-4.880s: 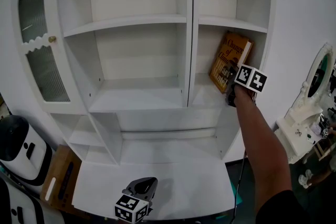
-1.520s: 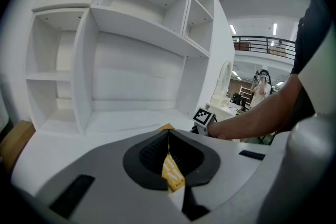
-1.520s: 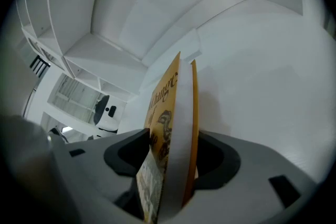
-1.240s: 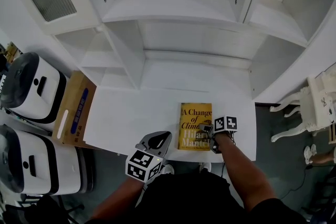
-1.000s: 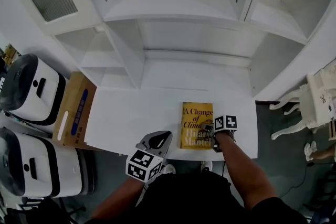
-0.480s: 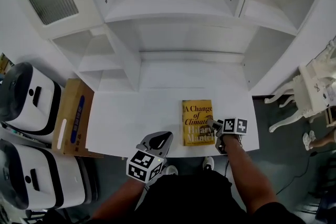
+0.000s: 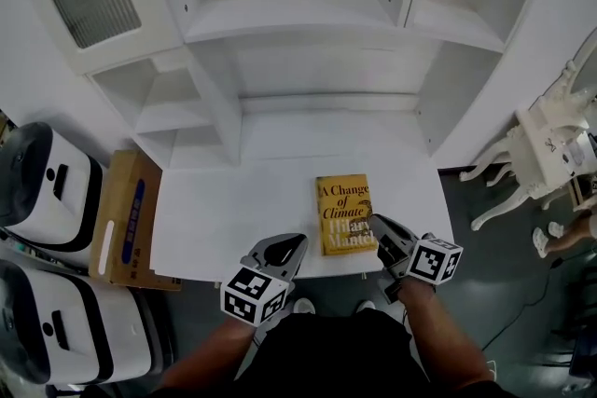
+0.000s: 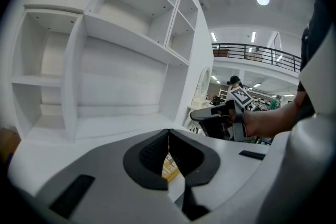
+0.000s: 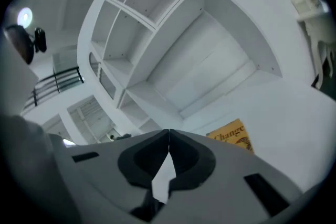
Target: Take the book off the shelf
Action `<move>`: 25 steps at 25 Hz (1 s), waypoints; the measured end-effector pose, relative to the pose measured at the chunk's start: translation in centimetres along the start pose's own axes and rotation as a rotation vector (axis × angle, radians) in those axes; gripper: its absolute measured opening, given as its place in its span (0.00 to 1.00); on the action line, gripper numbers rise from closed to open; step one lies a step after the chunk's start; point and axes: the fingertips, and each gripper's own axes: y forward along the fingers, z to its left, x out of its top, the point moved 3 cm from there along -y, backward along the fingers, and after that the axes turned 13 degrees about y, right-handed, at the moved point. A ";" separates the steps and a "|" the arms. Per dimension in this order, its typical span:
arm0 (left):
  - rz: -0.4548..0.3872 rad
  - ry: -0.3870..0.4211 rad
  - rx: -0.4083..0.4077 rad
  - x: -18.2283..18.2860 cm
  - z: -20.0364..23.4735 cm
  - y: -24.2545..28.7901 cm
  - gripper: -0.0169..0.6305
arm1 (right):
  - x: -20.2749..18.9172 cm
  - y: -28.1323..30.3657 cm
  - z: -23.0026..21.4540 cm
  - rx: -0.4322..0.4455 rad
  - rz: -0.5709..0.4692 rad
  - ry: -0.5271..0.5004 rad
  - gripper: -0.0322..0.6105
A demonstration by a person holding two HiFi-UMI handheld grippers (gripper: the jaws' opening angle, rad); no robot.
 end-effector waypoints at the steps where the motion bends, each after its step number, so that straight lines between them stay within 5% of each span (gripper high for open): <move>1: -0.010 -0.004 0.001 0.3 -0.3 -0.1 0.04 | 0.0 -0.3 0.8 0.046 -0.006 0.043 0.10; 4: -0.030 -0.011 0.016 1.1 -1.3 -0.3 0.04 | -0.2 -1.5 2.3 0.103 -0.006 0.060 0.10; 11: -0.029 -0.042 0.069 1.5 -5.7 -0.9 0.04 | -0.8 -6.3 2.6 0.032 0.019 -0.172 0.10; 25: -0.038 -0.125 0.170 2.5 -17.7 -0.8 0.04 | -2.0 -18.0 2.5 0.118 0.140 -0.349 0.09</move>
